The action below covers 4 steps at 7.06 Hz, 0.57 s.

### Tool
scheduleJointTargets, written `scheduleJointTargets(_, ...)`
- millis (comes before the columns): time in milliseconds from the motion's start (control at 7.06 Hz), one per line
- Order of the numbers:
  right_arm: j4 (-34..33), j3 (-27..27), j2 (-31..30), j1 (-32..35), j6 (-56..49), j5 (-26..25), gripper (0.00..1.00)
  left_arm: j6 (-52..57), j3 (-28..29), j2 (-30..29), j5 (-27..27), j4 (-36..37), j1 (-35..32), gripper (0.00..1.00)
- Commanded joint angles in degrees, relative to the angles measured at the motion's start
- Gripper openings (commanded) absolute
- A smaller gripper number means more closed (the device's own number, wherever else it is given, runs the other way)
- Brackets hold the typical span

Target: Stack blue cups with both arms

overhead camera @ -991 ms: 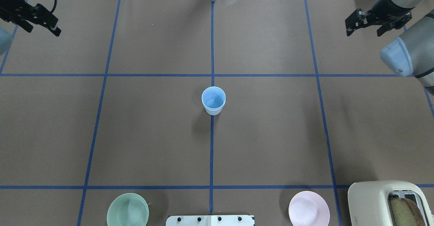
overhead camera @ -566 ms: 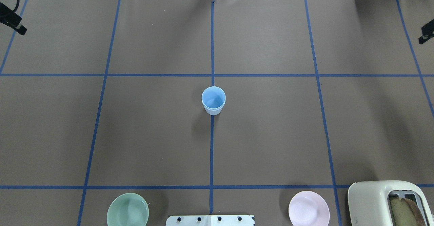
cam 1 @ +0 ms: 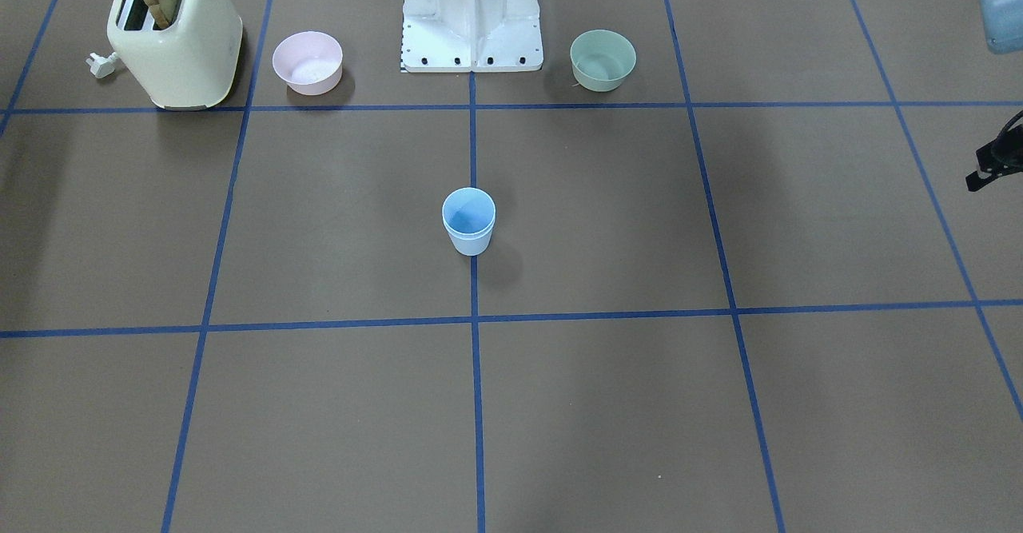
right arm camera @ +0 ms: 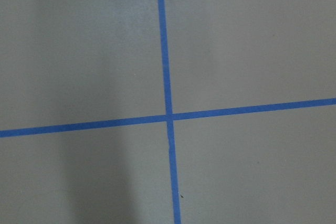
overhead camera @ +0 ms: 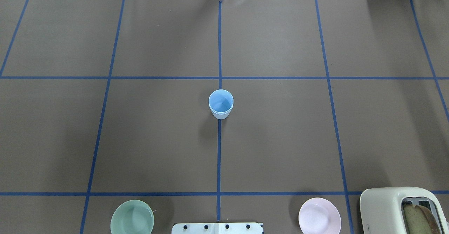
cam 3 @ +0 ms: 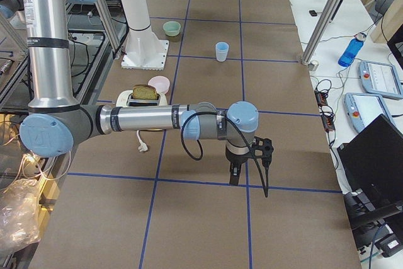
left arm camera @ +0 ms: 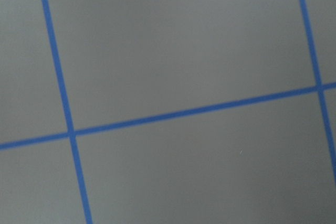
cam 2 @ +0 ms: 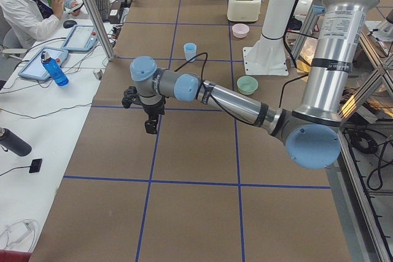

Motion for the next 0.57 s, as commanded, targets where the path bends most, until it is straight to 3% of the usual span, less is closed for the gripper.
scheduleJointTargets(0,0.02,5.38,-6.22,0.79,-0.32,-0.09,1.00,7.68,-1.25,7.46,0.16,0.02,-0.07,1.00)
scheduleJointTargets(425,0.02,6.11,-6.95,0.71,-0.58,-0.09,1.00,8.00,-1.15,9.60,0.07,-0.07,0.02,1.00)
